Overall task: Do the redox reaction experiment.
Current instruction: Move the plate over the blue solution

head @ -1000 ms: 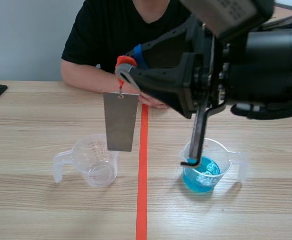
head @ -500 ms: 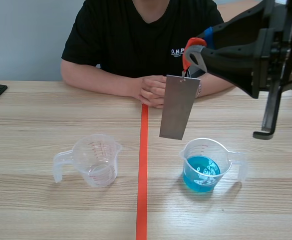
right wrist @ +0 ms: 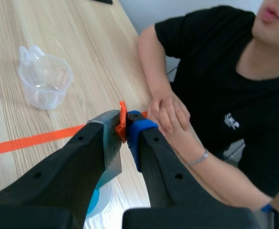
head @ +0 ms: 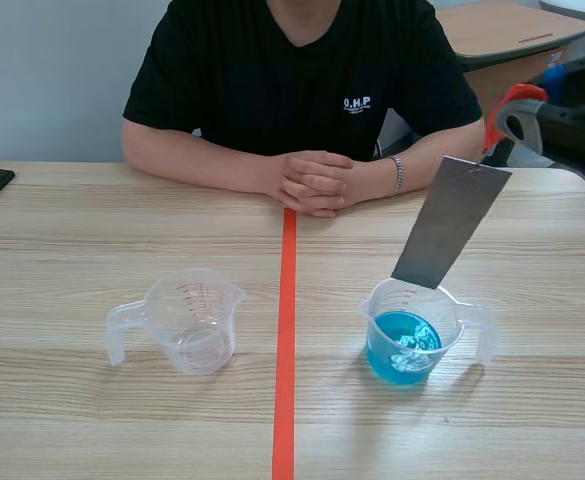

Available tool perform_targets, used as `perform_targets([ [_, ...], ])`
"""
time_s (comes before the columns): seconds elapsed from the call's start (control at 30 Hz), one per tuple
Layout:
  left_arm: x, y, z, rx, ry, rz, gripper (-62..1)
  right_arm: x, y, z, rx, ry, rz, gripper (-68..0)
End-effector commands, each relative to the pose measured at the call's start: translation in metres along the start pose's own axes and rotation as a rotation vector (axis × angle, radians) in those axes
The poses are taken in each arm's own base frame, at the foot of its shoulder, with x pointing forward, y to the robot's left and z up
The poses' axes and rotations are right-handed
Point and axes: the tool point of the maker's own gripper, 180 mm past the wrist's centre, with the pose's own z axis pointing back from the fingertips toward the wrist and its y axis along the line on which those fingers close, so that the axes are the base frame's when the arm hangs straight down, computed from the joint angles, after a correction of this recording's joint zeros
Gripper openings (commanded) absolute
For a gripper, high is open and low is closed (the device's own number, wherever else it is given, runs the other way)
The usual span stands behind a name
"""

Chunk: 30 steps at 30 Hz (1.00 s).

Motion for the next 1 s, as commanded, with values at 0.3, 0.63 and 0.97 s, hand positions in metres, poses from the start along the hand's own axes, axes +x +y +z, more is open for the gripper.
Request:
perform_targets([
  [0.3, 0.005, -0.001, 0.002, -0.003, -0.017, 0.001, -56.6, 0.003, -0.005, 0.008, -0.054, -0.025, -0.029, -66.0],
  [0.63, 0.005, -0.002, 0.002, -0.003, -0.017, 0.001, -56.6, 0.001, 0.001, 0.005, -0.035, -0.024, -0.041, -66.0],
  [0.97, 0.005, -0.001, 0.002, -0.003, -0.016, 0.0, -56.6, -0.001, 0.007, 0.002, -0.015, -0.02, -0.05, -66.0],
])
